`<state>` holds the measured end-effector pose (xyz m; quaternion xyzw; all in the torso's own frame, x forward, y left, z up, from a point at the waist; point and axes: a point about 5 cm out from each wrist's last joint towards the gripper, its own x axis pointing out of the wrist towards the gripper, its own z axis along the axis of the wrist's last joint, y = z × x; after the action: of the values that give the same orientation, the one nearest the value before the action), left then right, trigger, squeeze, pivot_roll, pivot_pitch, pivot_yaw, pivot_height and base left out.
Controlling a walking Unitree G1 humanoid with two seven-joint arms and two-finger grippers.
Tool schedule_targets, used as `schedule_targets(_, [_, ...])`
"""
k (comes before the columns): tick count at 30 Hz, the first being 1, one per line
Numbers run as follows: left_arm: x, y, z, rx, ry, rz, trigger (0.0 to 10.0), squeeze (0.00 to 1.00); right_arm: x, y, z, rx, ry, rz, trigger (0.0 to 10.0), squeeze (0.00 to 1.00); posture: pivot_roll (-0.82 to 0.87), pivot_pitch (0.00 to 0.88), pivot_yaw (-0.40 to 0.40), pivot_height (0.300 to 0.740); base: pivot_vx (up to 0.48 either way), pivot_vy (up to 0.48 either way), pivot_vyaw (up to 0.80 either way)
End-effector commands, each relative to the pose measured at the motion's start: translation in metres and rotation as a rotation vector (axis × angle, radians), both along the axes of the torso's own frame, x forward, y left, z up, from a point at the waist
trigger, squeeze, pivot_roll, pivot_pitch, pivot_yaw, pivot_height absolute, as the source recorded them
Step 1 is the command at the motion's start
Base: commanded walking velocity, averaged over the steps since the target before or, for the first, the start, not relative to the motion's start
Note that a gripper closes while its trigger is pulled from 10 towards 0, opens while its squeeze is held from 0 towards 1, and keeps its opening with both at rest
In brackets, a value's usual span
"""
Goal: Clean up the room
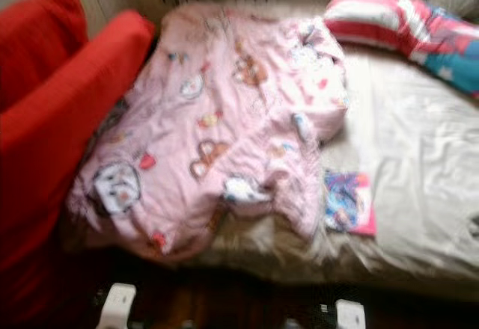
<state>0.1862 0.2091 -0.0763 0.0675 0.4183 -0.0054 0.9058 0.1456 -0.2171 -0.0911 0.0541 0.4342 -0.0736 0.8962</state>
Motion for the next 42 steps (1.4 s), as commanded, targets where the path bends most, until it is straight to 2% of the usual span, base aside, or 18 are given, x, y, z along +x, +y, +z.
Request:
schedule_targets(1, [-0.0101,-0.0029,-0.0058,-0.01,0.037,0.003,10.0,0.0,-0.0075,0.0033,-0.0037,0.011,0.028,0.005,10.0,0.0,-0.03,0.155,0.072,0.74,0.0,-0.409,0.0])
schedule_targets(42, [-0.01,-0.0016,-0.0054,-0.021,0.034,0.011,10.0,0.0,-0.0061,0.0025,-0.003,0.01,0.022,-0.008,10.0,0.0,-0.04,0.178,0.073,0.74,0.0,-0.411,0.0])
